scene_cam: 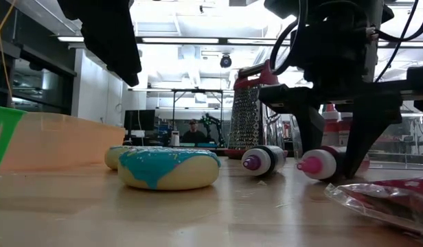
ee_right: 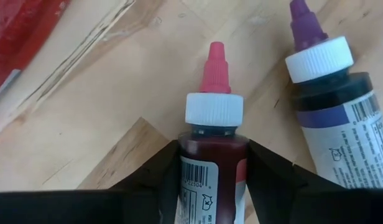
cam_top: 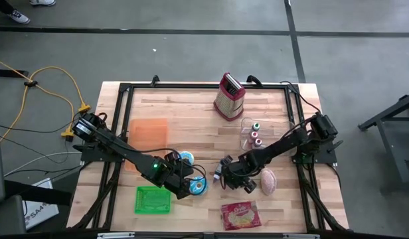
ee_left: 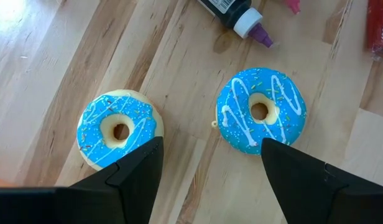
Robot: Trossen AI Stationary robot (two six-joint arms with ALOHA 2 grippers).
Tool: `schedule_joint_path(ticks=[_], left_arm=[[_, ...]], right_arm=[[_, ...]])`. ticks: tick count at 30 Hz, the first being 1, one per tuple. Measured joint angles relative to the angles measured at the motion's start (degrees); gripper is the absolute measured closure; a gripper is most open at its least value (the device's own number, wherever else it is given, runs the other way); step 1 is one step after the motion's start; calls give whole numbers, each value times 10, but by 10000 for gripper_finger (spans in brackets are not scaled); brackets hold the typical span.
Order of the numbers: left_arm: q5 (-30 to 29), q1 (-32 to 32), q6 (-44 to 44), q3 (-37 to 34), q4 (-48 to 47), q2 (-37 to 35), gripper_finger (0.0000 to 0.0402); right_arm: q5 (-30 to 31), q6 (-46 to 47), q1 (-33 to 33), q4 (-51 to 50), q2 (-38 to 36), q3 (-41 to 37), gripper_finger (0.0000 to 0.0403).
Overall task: Pick & Place Food Item
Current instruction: Put the pink food coloring into the transparent bin
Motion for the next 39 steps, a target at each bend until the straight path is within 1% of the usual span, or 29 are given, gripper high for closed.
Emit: schedule_joint_path(ticks=[7, 11, 16, 20, 26, 34, 37, 39], left_arm=[[0, 0, 0, 0, 0, 0, 140], [0, 0, 0, 0, 0, 0, 140], [0, 0, 2, 0, 0, 0, 140], [0, 0, 2, 0, 0, 0, 140], [0, 0, 2, 0, 0, 0, 140], [0, 0, 1, 0, 0, 0, 140], [0, 0, 0, 0, 0, 0, 140], [0, 0, 0, 0, 0, 0, 140]], right_arm=[[2, 53, 0, 0, -1, 0, 256], [0, 81, 0, 1, -18, 0, 258], [2, 116, -4, 1, -74, 0, 258], [21, 141, -12, -10, -133, 0, 258], [66, 181, -21, -44, -218, 0, 258], [172, 242, -21, -95, -295, -1, 258], [215, 269, -21, -92, -321, -26, 258], [241, 298, -21, -90, -346, -57, 258]])
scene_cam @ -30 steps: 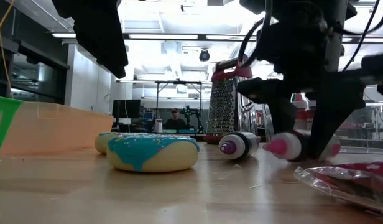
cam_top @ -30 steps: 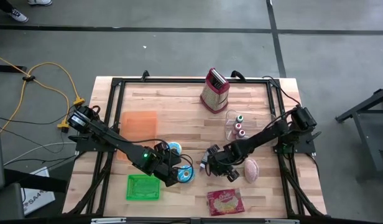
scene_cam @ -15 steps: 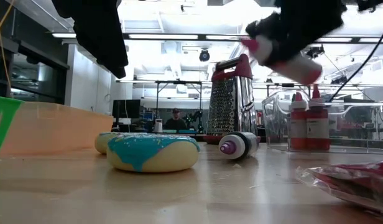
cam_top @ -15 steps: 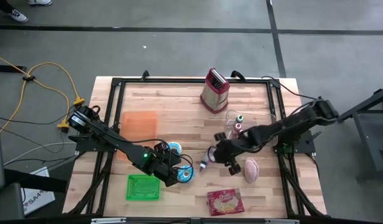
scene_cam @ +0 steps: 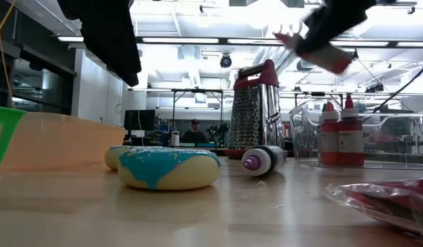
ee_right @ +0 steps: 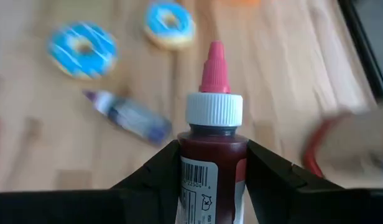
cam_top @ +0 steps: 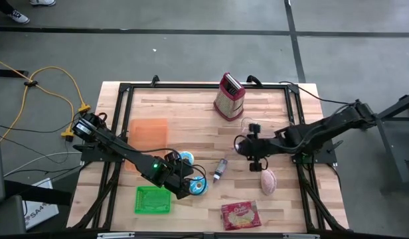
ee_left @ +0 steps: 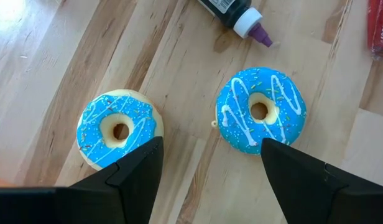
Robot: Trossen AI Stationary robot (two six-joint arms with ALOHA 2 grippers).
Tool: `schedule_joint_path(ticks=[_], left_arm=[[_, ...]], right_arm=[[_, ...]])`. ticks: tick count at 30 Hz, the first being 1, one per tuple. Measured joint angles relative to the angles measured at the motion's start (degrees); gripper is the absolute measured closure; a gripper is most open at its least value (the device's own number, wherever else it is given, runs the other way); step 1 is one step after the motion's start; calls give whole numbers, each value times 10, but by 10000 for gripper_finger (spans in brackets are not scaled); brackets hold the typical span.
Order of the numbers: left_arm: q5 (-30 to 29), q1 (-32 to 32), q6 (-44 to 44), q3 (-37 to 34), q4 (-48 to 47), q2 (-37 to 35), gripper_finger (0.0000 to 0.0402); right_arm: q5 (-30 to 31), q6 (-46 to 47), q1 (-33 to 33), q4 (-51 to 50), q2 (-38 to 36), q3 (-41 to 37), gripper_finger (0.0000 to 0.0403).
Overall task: Pick & Place Food Item
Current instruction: Put the pink food coloring into the transparent bin
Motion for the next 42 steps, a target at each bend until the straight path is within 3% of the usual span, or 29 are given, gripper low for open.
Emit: schedule_joint_path(ticks=[8, 14, 20, 25, 32, 42], left_arm=[[0, 0, 4, -1, 1, 0, 140], [0, 0, 7, -1, 4, 0, 140], [0, 0, 7, -1, 3, 0, 140], [0, 0, 7, -1, 3, 0, 140], [0, 0, 7, -1, 3, 0, 140], [0, -1, 13, -1, 1, 0, 140]], right_arm=[[150, 103, 6, 62, -97, -113, 258], [300, 154, 42, 39, -144, -134, 258], [430, 267, 79, 32, -154, -170, 258], [481, 369, 92, 23, -151, -208, 258], [496, 507, 106, 14, -139, -258, 258], [511, 610, 104, -11, -107, -289, 258]])
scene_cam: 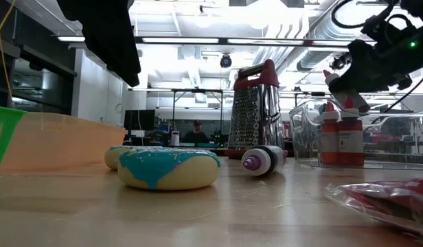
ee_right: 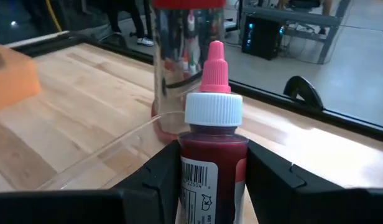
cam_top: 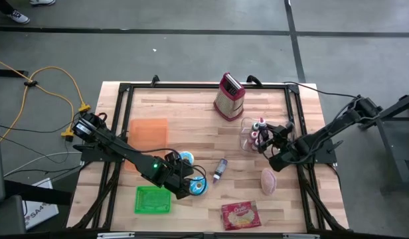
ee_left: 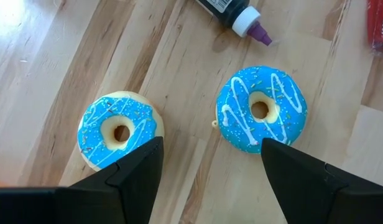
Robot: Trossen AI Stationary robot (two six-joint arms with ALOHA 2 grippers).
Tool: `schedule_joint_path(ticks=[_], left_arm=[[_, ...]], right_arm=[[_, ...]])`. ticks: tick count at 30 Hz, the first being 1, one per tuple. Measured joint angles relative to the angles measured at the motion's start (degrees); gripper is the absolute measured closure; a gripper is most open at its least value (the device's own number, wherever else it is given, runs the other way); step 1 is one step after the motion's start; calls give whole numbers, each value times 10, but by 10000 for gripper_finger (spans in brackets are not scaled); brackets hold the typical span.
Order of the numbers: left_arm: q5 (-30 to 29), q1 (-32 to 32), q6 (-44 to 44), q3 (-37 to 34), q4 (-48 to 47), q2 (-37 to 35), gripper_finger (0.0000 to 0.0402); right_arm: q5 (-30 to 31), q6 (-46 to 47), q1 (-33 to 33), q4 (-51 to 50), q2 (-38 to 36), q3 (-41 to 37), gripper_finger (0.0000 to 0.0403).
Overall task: Pick & Place Food Item
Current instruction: Put the pink food coloring into the transparent bin
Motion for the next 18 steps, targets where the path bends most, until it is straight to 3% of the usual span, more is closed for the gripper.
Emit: schedule_joint_path(ticks=[18], left_arm=[[0, -10, -1, 0, 1, 0, 140]], right_arm=[[-27, 330, 0, -143, 165, 0, 258]])
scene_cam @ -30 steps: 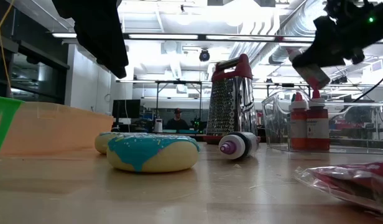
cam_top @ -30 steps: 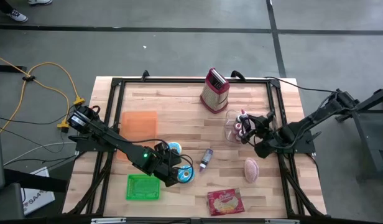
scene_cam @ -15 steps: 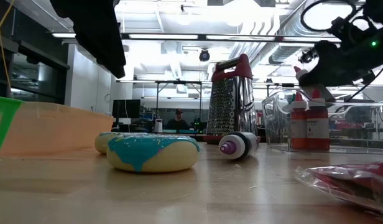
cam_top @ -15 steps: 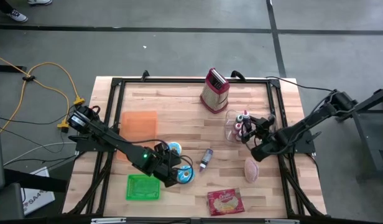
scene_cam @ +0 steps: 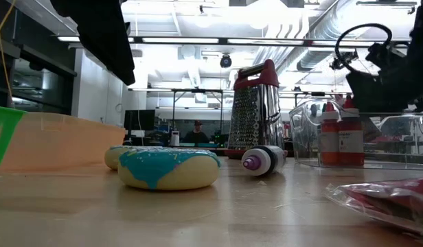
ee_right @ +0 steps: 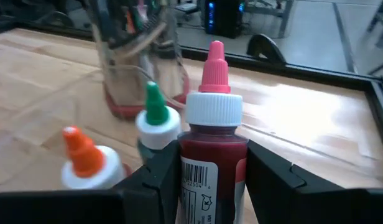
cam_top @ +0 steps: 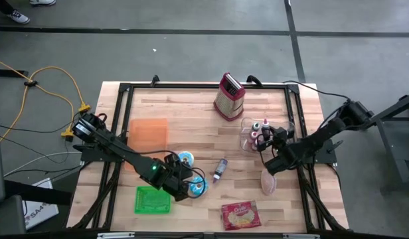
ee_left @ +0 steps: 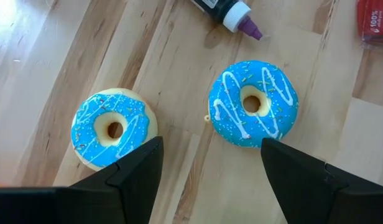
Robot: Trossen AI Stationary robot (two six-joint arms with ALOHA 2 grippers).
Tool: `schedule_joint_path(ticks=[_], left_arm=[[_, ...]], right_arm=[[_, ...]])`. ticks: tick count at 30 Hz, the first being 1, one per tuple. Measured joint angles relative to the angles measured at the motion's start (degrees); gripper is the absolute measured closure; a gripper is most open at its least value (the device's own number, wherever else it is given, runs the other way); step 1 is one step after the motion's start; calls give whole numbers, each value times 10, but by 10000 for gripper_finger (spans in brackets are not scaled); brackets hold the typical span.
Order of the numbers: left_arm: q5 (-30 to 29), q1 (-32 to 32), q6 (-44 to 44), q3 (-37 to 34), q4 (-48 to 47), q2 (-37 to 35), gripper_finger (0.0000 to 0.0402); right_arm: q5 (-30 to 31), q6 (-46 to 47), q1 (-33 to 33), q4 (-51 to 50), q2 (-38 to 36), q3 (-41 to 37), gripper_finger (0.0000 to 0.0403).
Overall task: Pick & Place Food Item
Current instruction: Put the pink food coloring into the transparent bin
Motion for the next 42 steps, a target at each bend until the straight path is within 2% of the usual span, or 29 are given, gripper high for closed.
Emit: schedule_joint_path(ticks=[6, 30, 42], left_arm=[[0, 0, -1, 0, 0, 0, 140], [0, 0, -1, 0, 0, 0, 140], [0, 0, -1, 0, 0, 0, 140]], right_arm=[[-18, 66, 0, -36, 41, 0, 258], [-18, 70, 0, -37, 55, 0, 211], [-18, 70, 0, -42, 55, 0, 211]])
